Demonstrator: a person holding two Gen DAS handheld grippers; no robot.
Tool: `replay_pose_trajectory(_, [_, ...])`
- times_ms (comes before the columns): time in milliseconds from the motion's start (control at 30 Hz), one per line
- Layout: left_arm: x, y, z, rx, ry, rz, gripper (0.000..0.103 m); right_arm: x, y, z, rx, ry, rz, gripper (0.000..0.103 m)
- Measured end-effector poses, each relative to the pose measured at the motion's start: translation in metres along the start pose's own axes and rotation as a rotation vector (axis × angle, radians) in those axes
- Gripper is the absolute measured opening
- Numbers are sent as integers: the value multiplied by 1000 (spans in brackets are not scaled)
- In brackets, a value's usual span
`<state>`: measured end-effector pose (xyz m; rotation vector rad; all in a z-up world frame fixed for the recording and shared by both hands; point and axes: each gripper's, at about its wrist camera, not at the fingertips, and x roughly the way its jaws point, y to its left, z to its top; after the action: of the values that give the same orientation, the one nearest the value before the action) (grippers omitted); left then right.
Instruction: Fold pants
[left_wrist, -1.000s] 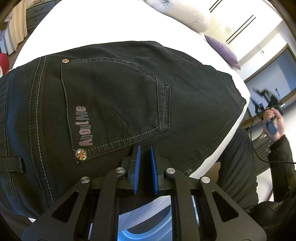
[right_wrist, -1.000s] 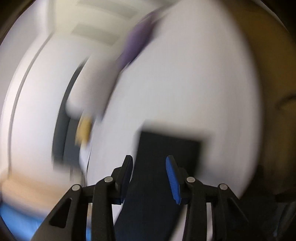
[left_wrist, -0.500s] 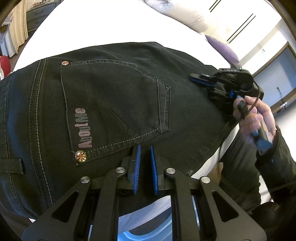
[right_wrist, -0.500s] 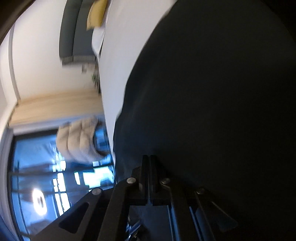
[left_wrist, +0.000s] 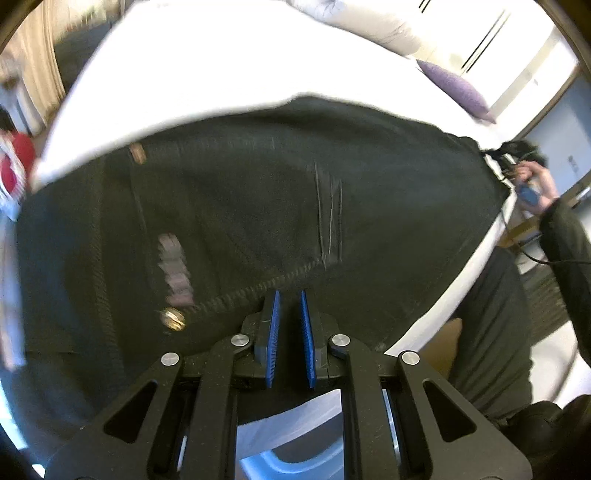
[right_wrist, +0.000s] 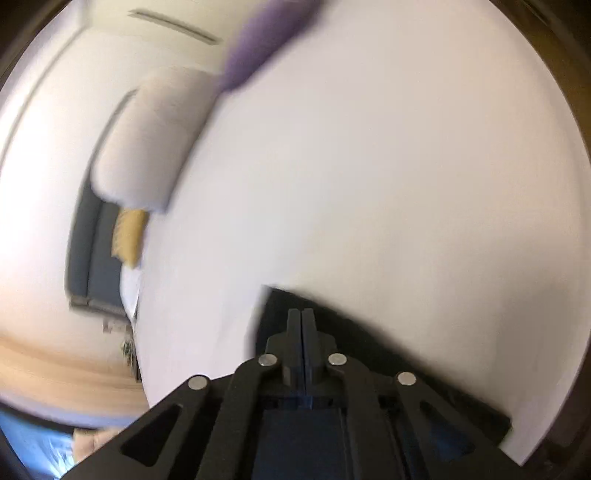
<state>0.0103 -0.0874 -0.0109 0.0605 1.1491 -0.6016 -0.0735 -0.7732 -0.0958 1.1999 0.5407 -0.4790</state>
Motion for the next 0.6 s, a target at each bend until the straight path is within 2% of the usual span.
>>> replay_pose_trajectory(67, [-17, -12, 19, -21, -58, -68, 11, -8, 23, -29, -74, 83, 111, 4])
replay_pose_trajectory(100, [-17, -20, 32, -26, -77, -115, 11, -7, 35, -56, -116, 154, 179, 4])
replay_pose_trajectory(167, [-2, -49, 64, 36, -84, -176, 11, 4, 48, -112, -158, 297, 268, 4])
replay_pose_trajectory(233, [34, -82, 96, 107, -66, -254, 11, 20, 50, -159, -168, 404, 282, 4])
replay_pose_trajectory(300, [75, -103, 121, 116, -20, -325, 11, 47, 40, -203, -145, 508, 261, 4])
replay_pose_trajectory(333, [93, -110, 129, 118, 4, -338, 11, 54, 35, -218, -126, 537, 250, 0])
replay_pose_trajectory(400, [134, -119, 146, 121, 60, -314, 11, 64, 28, -234, -136, 540, 223, 0])
replay_pose_trajectory(467, [163, -112, 155, 85, 106, -298, 11, 68, 33, -228, -154, 550, 216, 0])
replay_pose_trajectory(533, [176, -92, 163, 13, 123, -354, 5, 85, 41, -217, -137, 542, 208, 0])
replay_pose_trajectory(600, [172, -72, 166, -8, 100, -341, 5, 81, 45, -210, -95, 522, 215, 0])
